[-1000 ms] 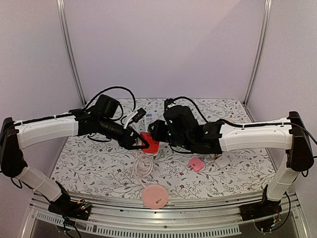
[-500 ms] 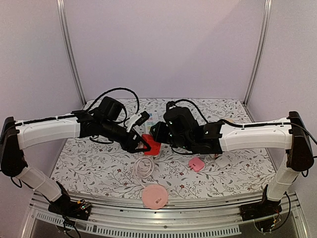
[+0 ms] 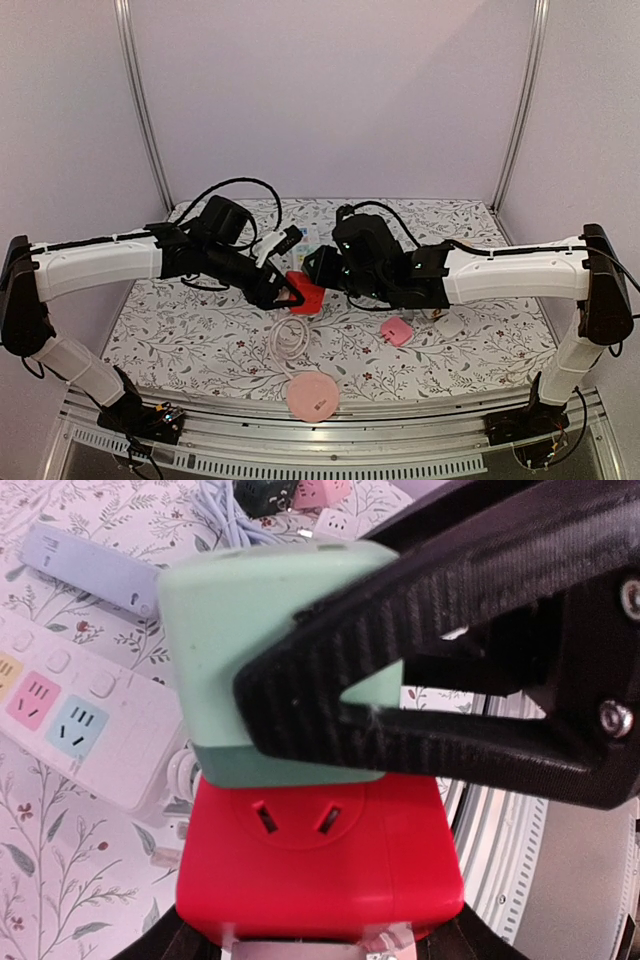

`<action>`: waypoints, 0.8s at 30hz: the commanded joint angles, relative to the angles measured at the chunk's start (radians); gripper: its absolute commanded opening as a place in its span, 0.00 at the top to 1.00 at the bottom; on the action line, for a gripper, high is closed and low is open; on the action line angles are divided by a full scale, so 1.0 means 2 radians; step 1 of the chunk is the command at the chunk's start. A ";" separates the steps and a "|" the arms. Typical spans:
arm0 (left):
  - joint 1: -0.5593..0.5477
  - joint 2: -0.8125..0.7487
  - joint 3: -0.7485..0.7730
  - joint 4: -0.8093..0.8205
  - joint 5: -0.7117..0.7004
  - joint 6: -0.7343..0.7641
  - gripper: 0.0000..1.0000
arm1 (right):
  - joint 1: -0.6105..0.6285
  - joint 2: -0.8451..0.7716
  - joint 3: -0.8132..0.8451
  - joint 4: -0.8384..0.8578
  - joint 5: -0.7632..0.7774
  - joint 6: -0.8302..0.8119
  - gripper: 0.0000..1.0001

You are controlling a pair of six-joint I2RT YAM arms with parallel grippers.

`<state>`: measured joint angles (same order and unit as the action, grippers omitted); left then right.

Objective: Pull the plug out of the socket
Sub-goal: Remove the plug from the socket.

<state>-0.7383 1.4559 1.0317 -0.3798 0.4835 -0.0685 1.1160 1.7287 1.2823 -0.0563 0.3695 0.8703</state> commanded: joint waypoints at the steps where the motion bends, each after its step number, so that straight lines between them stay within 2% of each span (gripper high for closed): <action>1: 0.032 -0.012 0.027 0.017 0.022 -0.012 0.71 | -0.016 -0.018 -0.013 -0.046 0.021 -0.021 1.00; 7: 0.057 0.002 0.031 0.022 0.043 -0.036 0.71 | -0.011 -0.026 -0.024 -0.043 0.027 -0.030 1.00; 18: 0.063 0.009 0.031 0.023 0.047 -0.043 0.72 | 0.000 -0.053 -0.045 -0.043 0.054 -0.031 1.00; 24: 0.026 -0.009 0.029 -0.001 -0.007 0.009 0.72 | -0.006 -0.050 -0.032 -0.065 0.055 -0.018 1.00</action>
<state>-0.6983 1.4837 1.0603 -0.3614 0.6003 -0.0956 1.1202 1.6745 1.2324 -0.0109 0.4084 0.8429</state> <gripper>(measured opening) 0.598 0.253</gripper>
